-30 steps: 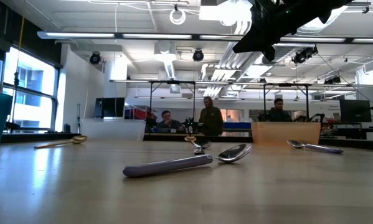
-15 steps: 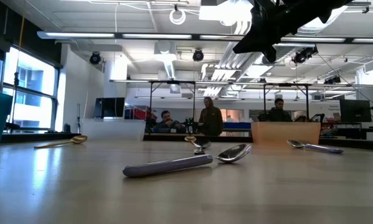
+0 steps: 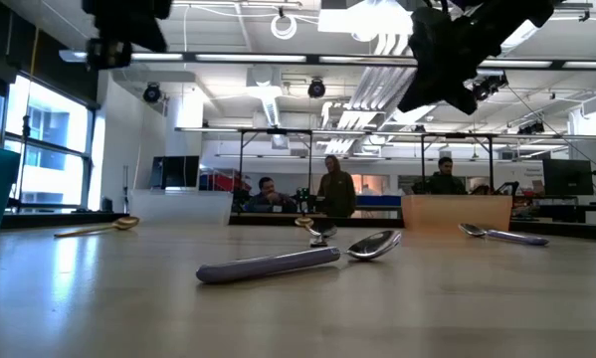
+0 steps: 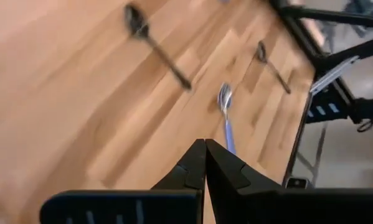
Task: Sort silverware by color (type)
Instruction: Put the bottom black spoon into the orange bin
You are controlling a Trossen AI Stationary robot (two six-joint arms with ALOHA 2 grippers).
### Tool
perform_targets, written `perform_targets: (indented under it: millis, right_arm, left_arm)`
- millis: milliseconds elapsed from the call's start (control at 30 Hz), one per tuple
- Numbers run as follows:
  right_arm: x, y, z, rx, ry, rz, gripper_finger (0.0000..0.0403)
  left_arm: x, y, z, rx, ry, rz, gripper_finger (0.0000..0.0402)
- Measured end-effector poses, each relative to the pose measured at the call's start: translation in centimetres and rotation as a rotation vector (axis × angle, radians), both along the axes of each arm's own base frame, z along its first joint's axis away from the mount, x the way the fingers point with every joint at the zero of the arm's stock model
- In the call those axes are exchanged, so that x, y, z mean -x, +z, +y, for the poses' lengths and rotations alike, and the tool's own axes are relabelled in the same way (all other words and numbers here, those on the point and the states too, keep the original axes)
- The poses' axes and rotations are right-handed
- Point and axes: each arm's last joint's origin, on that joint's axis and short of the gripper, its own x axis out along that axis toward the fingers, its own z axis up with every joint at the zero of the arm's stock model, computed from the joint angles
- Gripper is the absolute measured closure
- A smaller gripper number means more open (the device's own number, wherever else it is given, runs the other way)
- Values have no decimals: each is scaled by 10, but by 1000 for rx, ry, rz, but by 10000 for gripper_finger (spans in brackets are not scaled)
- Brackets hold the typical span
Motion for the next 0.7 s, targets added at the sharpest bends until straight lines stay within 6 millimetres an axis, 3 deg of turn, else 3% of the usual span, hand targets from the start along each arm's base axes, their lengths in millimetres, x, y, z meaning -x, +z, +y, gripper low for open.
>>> perform_targets:
  millis: [133,367,700]
  right_arm:
    - [4,-7,19,-83,-45,78,371]
    - [11,-15,59,-240,-136,157,294]
    - [12,-50,126,-429,-222,397,249]
  left_arm:
    - [-16,-12,26,-19,-83,-131,401]
    - [-34,-51,65,-32,-106,-343,401]
    - [-53,-82,104,-79,-13,-393,401]
